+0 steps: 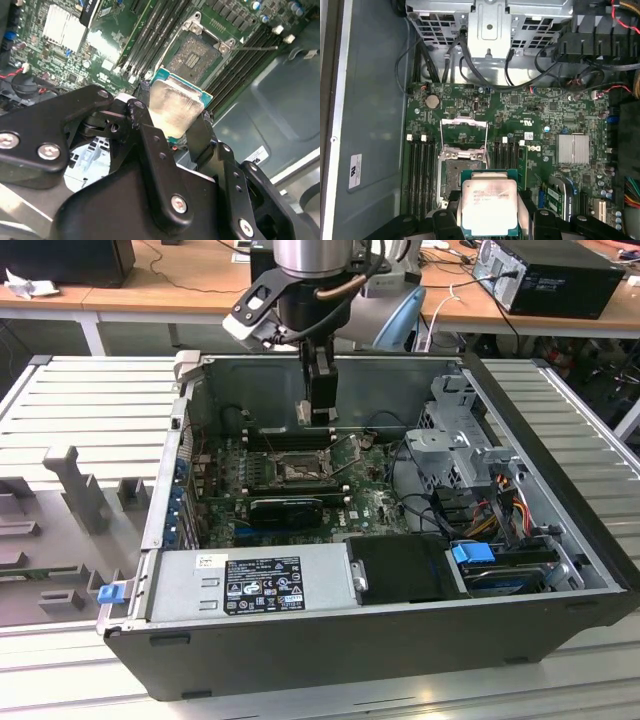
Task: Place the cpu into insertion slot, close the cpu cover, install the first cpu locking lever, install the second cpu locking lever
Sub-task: 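Place the cpu into insertion slot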
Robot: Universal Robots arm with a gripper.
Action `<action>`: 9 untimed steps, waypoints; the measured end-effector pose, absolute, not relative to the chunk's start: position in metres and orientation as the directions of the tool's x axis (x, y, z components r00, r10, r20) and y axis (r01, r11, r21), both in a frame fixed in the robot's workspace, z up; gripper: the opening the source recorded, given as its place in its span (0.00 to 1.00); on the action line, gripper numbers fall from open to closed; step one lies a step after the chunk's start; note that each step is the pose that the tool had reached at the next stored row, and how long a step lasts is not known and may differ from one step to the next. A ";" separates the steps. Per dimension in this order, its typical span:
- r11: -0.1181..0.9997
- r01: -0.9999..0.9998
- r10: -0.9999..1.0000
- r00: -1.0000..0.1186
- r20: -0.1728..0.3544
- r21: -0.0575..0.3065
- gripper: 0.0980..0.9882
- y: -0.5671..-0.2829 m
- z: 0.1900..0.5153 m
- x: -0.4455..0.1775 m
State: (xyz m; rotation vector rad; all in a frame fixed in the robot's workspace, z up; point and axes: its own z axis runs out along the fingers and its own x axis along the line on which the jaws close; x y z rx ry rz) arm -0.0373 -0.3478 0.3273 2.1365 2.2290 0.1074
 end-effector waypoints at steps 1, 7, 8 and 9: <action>0.052 0.995 0.999 -0.053 0.010 0.086 0.49 -0.347 0.324 -0.038; 0.032 0.996 0.999 -0.033 0.010 0.087 0.49 -0.346 0.309 -0.038; 0.027 0.996 1.000 -0.028 0.010 0.087 0.49 -0.345 0.307 -0.038; 0.023 0.996 1.000 -0.024 0.010 0.087 0.49 -0.345 0.305 -0.039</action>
